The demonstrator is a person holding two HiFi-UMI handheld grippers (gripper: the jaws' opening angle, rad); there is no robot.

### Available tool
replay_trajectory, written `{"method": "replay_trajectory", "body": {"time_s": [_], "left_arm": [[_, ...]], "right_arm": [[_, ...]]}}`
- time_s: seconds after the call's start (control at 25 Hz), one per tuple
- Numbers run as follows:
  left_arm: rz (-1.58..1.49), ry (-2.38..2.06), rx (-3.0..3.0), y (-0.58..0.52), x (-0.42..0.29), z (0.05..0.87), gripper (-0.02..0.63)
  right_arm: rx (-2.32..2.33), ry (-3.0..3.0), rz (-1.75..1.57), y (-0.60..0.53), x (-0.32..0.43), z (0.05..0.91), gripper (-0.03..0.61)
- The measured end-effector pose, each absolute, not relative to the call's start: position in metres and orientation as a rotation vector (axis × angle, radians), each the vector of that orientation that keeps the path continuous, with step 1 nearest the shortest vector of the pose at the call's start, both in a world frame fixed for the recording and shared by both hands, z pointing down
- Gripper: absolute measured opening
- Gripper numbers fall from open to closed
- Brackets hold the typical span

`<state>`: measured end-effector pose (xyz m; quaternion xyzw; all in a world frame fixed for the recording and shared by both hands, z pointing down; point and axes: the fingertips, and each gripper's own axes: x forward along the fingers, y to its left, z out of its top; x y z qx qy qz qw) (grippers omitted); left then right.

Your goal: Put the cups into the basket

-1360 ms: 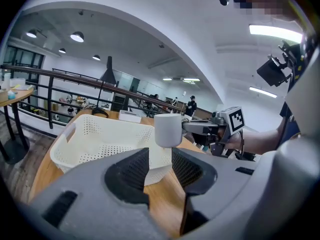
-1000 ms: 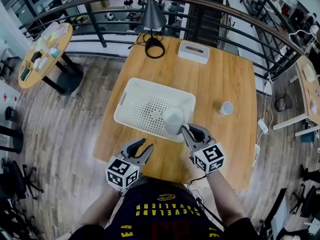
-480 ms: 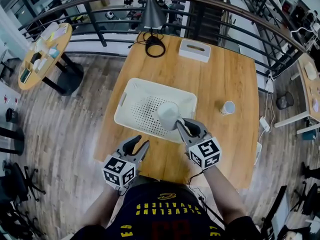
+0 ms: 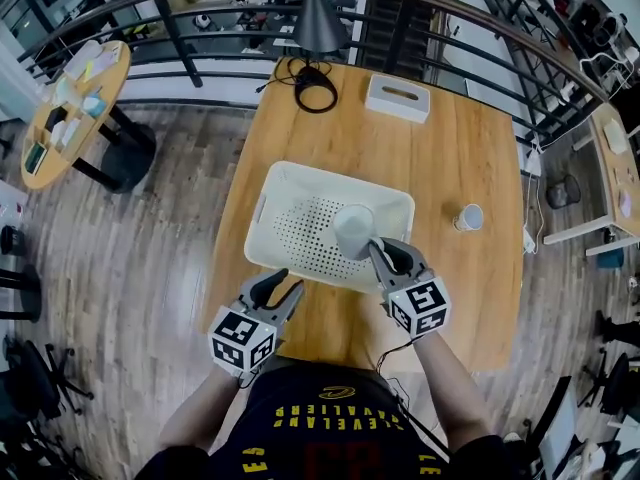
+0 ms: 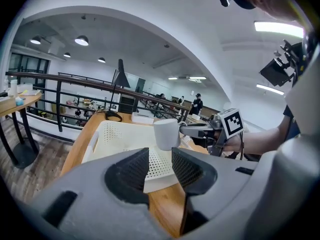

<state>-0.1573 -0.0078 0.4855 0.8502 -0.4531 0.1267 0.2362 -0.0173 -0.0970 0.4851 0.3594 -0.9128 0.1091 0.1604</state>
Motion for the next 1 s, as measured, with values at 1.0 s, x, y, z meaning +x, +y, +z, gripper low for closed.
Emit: {"method": "replay_trajectory", "body": {"time_s": [1.0], "left_arm": [[0.294,-1.149,2.319,-0.037,-0.228,0.492,0.144]], "right_arm": [[0.983,-2.418,0.326,-0.157,-0.072,0.554,0.044]]}}
